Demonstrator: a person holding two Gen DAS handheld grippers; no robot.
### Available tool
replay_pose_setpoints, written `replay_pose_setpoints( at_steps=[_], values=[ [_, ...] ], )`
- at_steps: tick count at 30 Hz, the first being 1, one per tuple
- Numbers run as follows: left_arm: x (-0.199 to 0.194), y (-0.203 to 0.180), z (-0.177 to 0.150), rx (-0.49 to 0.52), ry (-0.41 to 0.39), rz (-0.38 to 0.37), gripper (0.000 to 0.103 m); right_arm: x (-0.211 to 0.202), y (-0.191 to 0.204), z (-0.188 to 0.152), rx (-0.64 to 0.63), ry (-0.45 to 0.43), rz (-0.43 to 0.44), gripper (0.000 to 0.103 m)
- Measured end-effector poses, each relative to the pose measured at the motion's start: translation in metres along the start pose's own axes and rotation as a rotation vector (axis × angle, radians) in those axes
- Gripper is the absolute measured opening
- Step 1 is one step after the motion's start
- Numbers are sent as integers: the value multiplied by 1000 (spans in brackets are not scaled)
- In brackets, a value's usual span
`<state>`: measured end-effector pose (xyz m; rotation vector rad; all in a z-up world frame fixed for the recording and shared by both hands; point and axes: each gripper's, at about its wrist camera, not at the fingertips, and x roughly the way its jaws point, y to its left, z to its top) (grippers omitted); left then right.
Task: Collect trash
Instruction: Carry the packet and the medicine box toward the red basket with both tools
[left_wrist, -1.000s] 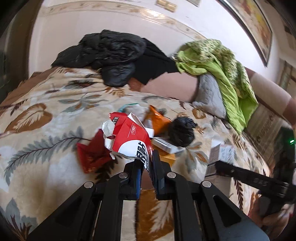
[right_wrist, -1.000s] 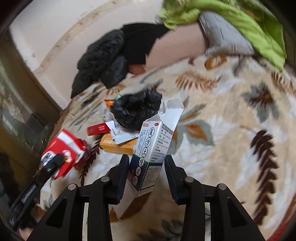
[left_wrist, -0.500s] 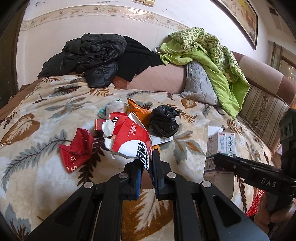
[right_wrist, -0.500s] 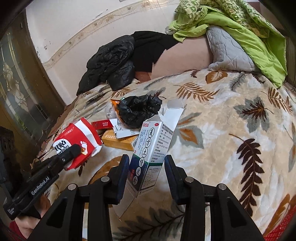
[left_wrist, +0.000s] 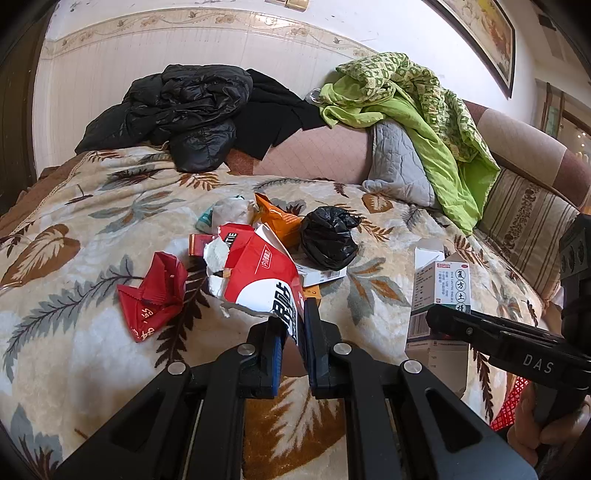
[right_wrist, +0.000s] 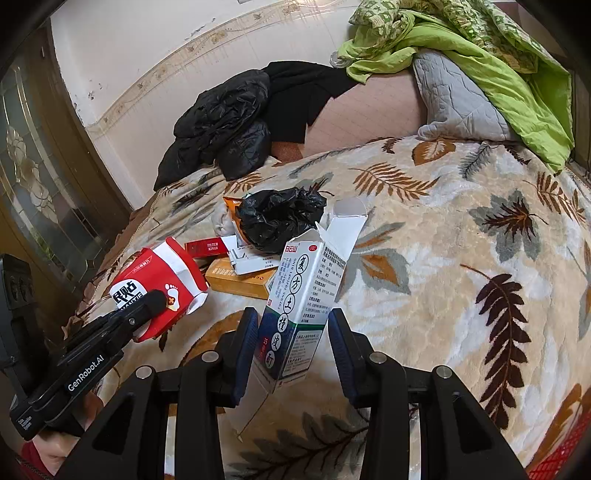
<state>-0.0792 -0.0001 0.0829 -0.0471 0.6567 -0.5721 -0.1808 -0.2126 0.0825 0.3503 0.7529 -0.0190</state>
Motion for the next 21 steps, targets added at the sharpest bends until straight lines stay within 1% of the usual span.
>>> replay_pose_setpoints(
  at_steps=[3,5,9,11,15,21],
  values=[
    [-1,-1,0,0,2,-28,10,-2,1,-1,7,1,7,42],
    [-3,-6,-1,8,2,-48,10,-8,2,-1,3,-13,7,42],
    [-10,-23,-3,40,0,-103,10,-25,0,-4,13,-41,11,42],
    [-14,-32,-5,53,2,-131,10,-35,-7,-9,40,-41,20,42],
    [-24,-60,-9,93,7,-193,10,-60,-24,-19,80,-47,22,42],
    [-35,-113,-11,159,22,-312,10,-121,-62,-35,117,-92,-41,42]
  ],
)
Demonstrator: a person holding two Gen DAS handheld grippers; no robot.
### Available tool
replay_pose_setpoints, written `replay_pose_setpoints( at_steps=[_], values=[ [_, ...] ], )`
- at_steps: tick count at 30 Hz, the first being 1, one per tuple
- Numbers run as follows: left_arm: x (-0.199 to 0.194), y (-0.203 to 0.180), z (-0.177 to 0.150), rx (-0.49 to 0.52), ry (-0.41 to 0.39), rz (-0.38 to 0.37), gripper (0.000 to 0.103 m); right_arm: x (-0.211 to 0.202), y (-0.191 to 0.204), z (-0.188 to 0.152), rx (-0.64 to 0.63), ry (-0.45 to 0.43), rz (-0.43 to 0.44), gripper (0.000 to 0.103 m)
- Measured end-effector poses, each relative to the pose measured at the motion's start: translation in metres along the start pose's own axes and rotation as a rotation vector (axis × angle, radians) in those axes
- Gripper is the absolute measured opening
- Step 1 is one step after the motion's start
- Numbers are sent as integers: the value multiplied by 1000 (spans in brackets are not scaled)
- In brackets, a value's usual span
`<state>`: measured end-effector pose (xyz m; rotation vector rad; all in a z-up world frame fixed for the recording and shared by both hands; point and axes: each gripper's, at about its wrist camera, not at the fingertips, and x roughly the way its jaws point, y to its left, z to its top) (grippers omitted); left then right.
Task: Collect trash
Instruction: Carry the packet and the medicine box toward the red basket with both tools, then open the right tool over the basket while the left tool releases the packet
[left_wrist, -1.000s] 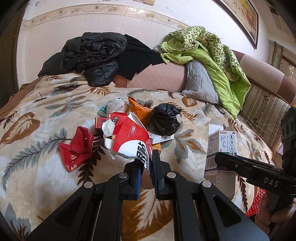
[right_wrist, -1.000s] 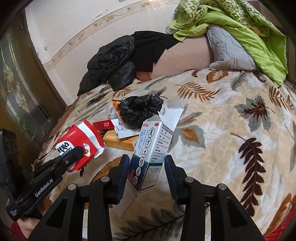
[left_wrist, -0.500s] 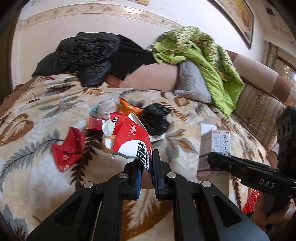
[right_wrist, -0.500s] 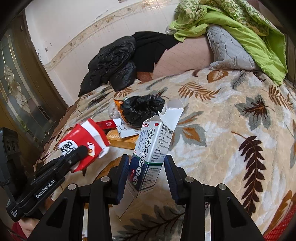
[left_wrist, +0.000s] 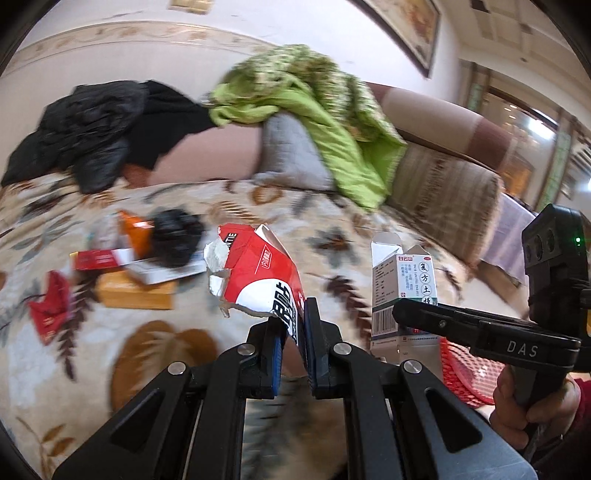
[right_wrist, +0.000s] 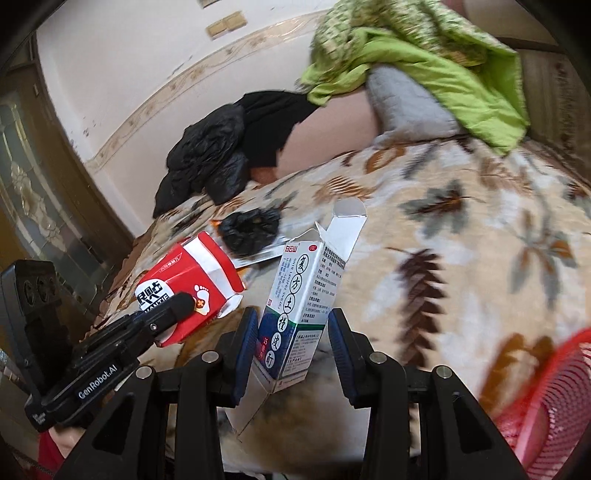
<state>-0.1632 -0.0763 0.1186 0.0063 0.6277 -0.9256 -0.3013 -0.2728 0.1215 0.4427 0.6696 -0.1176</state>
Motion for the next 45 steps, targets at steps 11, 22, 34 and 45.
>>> replay_pose_setpoints(
  at_steps=[11,22,34,45],
  values=[
    [42,-144,0,152,145,-290,10,-118,-115,-23,159,-92,-226,42],
    [97,-253,-24,258,342,-445,10,-163,-189,-62,308,-85,-348,50],
    [94,-238,-17,188,323,-403,41,-167,-192,-56,312,-104,-356,55],
    [59,-156,-2,77,245,-273,44,-122,-140,-33,219,-64,-238,57]
  ],
)
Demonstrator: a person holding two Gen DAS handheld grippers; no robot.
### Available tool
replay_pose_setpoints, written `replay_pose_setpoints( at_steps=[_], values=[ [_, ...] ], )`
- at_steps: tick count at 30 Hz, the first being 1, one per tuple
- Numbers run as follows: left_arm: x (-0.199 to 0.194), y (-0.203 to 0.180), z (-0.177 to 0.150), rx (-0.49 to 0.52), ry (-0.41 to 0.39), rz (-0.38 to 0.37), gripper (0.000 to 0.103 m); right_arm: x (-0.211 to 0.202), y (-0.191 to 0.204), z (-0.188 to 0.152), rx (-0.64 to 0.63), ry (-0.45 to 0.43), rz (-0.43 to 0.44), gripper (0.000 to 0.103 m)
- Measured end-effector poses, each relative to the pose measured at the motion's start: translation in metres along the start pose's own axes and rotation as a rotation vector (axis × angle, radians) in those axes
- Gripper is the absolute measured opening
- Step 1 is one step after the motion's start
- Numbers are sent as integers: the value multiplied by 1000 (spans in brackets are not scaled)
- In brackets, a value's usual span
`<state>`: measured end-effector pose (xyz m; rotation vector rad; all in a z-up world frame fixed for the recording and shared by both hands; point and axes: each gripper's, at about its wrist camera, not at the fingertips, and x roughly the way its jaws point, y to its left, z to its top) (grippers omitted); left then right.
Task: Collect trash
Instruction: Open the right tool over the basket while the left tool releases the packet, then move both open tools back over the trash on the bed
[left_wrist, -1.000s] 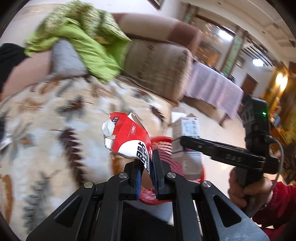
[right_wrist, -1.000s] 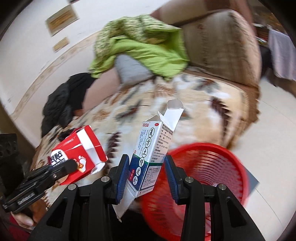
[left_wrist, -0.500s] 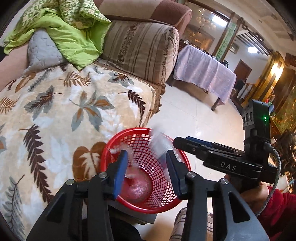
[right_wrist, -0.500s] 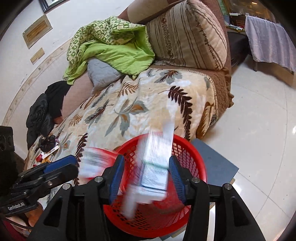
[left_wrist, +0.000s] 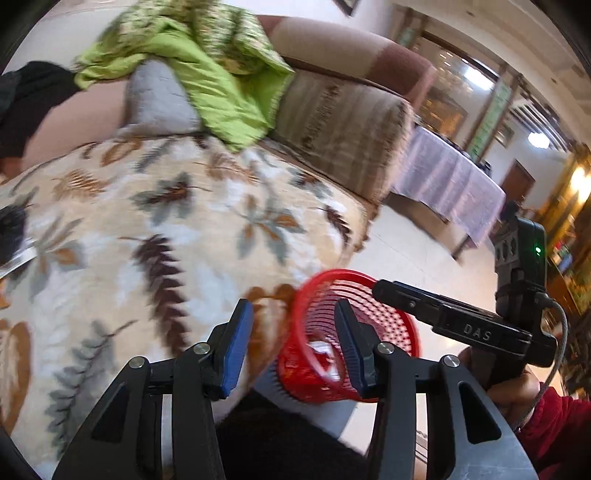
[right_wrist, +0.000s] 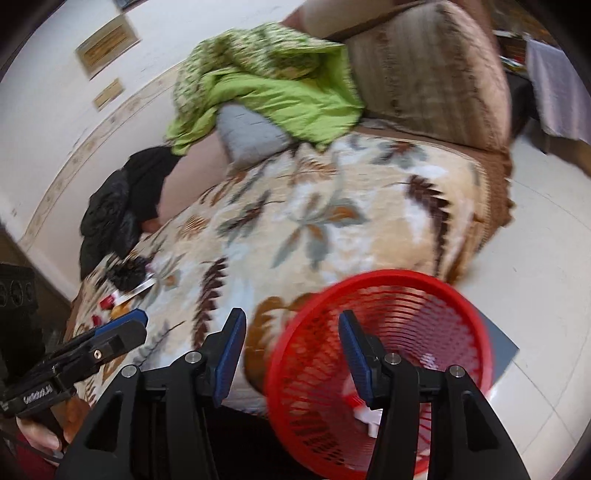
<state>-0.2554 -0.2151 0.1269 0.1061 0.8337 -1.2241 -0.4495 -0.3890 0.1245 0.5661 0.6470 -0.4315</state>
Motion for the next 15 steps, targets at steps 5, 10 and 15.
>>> replay_pose_setpoints(
  at_steps=[5,10,15],
  values=[
    [-35,46,-4,-74,-55,91,45,30,51,2,-90,42,63,58],
    [-65,96,-11,-157,-104,181,47,62,104,0,-173,89,126,60],
    [-98,154,-24,-259,-170,301,56,85,150,-5,-244,122,174,65]
  ],
)
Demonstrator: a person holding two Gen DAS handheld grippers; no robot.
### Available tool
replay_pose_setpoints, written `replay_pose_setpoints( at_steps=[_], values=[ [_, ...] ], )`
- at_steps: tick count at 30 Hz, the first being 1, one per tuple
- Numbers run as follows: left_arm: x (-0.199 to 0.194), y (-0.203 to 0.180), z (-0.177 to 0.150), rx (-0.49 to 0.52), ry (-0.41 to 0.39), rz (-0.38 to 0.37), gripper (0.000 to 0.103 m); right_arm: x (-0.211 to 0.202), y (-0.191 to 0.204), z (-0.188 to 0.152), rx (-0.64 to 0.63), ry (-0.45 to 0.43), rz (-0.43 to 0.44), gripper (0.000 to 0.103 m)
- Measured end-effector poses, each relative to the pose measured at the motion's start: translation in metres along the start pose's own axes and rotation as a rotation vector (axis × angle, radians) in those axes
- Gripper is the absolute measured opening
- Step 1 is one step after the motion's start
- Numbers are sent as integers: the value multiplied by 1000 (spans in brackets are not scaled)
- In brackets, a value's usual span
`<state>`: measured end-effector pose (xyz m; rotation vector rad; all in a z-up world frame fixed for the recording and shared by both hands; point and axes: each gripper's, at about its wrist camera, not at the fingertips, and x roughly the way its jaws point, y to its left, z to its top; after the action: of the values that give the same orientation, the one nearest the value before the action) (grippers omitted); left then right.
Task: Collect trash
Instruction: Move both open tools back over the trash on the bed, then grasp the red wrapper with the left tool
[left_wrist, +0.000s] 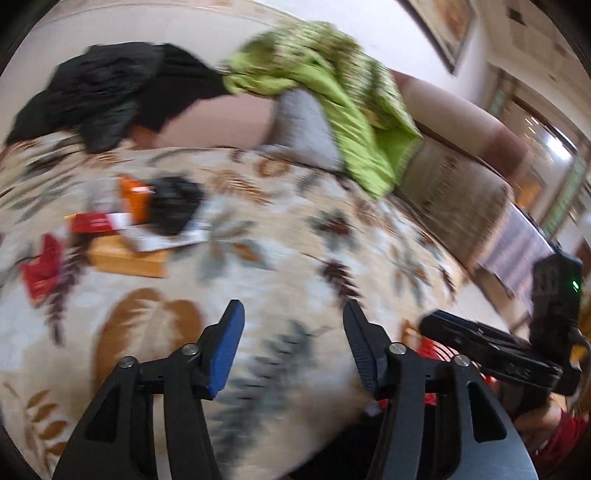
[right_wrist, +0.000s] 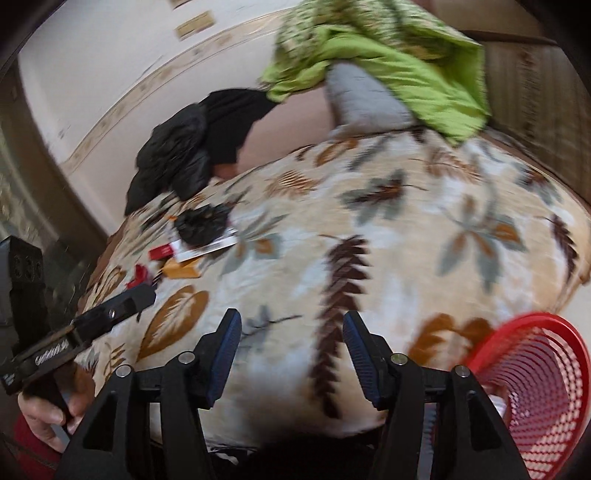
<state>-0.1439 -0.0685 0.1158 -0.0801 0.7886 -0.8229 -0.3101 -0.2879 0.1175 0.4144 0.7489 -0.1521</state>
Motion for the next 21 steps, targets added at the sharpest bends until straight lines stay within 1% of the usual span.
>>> replay_pose_setpoints(
  at_steps=[2,5,9,12,14,16,18,21],
  values=[
    [-6,29,2,-41,-26,63,57,14,16,4,-26,21,24,67],
    [-17,85,9,-128,-72,173,58,34,38,9,-63,32,41,68],
    [-31,153,10,-267,-118,269,64,61,54,15,-67,36,60,68],
    [-31,205,13,-384,-130,327,65,79,57,10,-62,63,78,68],
    [-27,227,17,-442,-129,315,65,83,60,9,-64,72,86,68],
    [-20,244,22,-481,-133,301,65,84,61,11,-63,49,94,69],
    [-10,252,29,-482,-132,285,65,86,62,11,-58,60,100,69],
    [1,254,38,-452,-130,281,65,88,59,12,-51,60,94,69]
  ],
)
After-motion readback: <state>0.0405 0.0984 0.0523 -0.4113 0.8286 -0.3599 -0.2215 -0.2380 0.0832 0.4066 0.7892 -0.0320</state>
